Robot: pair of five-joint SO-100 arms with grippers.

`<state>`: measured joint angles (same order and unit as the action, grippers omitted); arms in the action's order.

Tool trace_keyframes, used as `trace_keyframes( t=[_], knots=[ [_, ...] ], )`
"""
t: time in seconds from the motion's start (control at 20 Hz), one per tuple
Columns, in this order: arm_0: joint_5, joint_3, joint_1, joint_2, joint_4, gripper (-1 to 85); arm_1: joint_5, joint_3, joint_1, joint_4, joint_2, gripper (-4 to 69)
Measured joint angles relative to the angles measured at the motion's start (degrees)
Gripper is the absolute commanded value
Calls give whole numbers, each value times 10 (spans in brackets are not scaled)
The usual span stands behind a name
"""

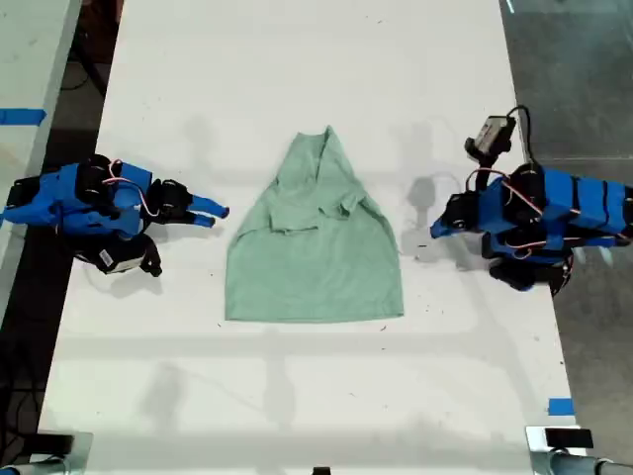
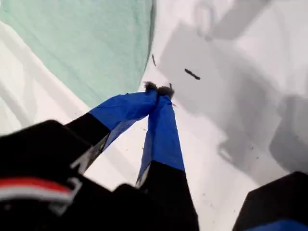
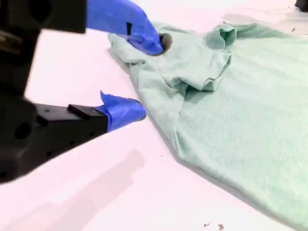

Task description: Fold t shirt

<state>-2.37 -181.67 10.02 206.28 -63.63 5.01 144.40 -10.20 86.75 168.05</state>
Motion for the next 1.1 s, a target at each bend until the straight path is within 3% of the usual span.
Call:
trace_keyframes(
  t=[0.1, 0.2, 0.45, 0.9, 0.95, 1.0, 1.05, 1.1],
  knots=[
    [0, 0, 0, 0, 0, 181, -28, -126, 45, 1, -168, 172],
    [0, 0, 0, 0, 0, 181, -48, -208, 74, -8, -312, 201],
    [0, 0, 0, 0, 0, 181, -59, -267, 102, -96, -537, 202],
    [0, 0, 0, 0, 0, 181, -73, -161, 102, -250, -573, 199],
    [0, 0, 0, 0, 0, 181, -76, -153, 102, -259, -571, 191],
    [0, 0, 0, 0, 0, 181, -80, -148, 104, -263, -570, 137],
    [0, 0, 0, 0, 0, 181, -83, -144, 104, -266, -570, 15],
    [0, 0, 0, 0, 0, 181, -85, -141, 104, -269, -568, 7]
  ],
)
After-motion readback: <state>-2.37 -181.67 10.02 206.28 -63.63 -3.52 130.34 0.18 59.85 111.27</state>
